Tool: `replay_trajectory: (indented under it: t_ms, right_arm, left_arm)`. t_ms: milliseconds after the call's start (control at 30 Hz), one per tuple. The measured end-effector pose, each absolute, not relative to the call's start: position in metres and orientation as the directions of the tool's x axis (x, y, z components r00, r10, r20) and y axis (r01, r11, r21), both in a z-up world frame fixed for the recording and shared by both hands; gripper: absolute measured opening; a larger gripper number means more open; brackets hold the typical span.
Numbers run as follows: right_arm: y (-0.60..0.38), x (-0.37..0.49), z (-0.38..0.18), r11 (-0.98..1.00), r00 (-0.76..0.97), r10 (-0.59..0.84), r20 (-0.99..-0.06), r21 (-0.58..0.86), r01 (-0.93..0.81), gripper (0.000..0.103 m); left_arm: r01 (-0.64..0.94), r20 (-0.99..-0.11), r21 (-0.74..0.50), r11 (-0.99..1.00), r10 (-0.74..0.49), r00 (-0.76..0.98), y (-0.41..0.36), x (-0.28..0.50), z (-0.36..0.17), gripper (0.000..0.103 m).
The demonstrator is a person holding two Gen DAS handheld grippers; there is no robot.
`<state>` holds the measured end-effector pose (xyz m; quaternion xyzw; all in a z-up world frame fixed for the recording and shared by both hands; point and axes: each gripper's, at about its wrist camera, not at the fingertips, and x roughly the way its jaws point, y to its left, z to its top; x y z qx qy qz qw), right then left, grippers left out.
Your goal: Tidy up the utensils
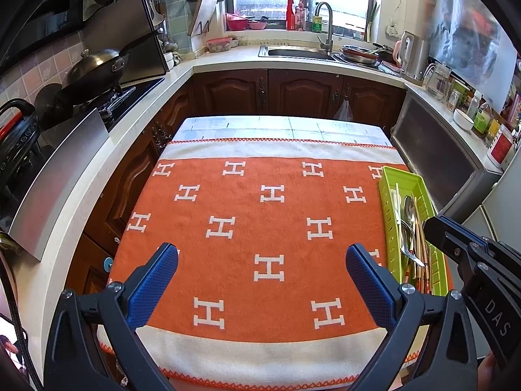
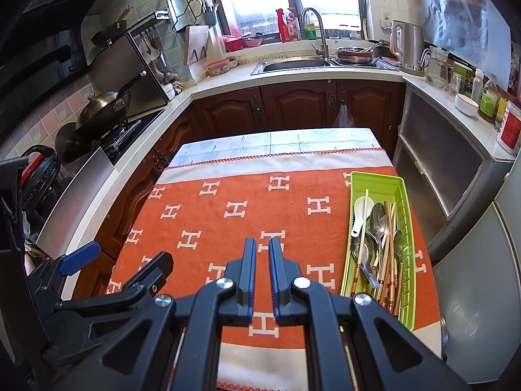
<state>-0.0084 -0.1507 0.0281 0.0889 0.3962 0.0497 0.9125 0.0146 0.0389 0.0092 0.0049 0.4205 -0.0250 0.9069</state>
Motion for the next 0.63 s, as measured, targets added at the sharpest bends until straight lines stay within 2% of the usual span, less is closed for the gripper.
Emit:
replay_trajectory:
  t_ms: [633]
  right_arm:
    - [-0.149, -0.011, 0.019, 0.980, 0.672, 0.162, -0.723, 0.198, -0.022, 0.008]
  left_arm:
    - [0.053, -0.775, -0.026, 0.998, -0.054, 0.630, 0.045, 0.015, 0.003, 0.102]
